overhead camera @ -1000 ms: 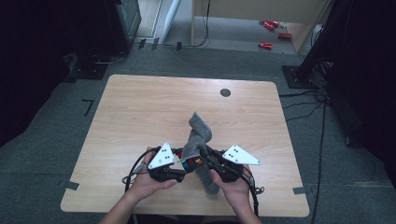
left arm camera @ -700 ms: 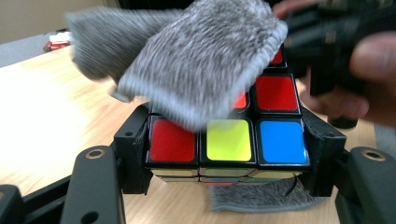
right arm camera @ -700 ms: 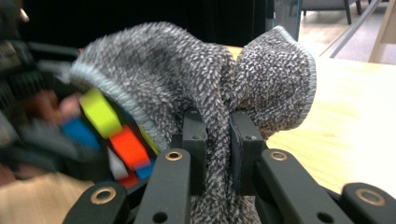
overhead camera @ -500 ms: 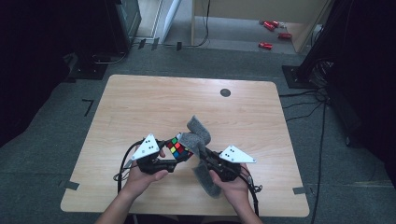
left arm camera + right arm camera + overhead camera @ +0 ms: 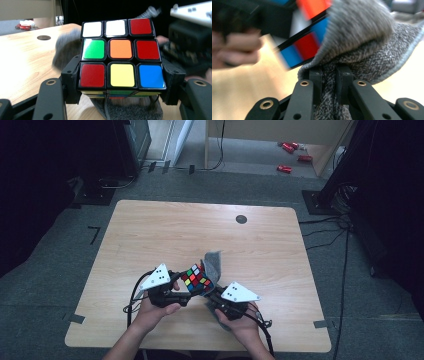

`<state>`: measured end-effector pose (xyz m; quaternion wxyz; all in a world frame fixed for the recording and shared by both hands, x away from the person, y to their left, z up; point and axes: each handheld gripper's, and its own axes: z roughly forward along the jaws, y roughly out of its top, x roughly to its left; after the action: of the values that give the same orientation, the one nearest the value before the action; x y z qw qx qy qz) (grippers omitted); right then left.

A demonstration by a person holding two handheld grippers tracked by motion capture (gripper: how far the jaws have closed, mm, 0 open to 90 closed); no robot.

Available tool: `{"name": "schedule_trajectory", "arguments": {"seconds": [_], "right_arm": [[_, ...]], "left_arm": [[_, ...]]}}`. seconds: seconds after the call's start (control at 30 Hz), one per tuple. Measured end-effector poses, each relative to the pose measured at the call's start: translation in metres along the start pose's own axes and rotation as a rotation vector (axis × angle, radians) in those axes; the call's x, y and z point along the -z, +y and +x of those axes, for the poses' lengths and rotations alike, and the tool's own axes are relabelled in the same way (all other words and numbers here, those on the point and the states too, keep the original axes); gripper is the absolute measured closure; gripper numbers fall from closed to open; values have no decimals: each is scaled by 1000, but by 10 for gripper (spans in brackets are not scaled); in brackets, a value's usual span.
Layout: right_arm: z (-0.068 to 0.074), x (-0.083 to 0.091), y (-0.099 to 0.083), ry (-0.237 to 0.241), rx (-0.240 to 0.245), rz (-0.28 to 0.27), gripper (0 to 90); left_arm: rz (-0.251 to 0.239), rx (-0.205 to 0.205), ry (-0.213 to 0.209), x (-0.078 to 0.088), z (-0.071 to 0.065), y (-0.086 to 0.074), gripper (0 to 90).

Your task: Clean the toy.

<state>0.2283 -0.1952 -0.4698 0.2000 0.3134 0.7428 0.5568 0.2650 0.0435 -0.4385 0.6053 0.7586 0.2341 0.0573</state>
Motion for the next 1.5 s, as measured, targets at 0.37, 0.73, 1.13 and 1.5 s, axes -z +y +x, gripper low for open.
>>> {"name": "schedule_trajectory", "arguments": {"seconds": [0.37, 0.73, 1.13, 1.5], "right_arm": [[10, -10, -7, 73, -6, 44, 765], [-16, 8, -2, 2, -96, -31, 784], [-11, 4, -1, 49, -89, -15, 779], [14, -14, -11, 110, -7, 59, 773]], "left_arm": [[3, 34, 13, -2, 2, -1, 347], [21, 23, 0, -5, 0, -2, 347], [16, 27, 2, -1, 3, 0, 347], [28, 47, 3, -4, 2, 0, 346]]}}
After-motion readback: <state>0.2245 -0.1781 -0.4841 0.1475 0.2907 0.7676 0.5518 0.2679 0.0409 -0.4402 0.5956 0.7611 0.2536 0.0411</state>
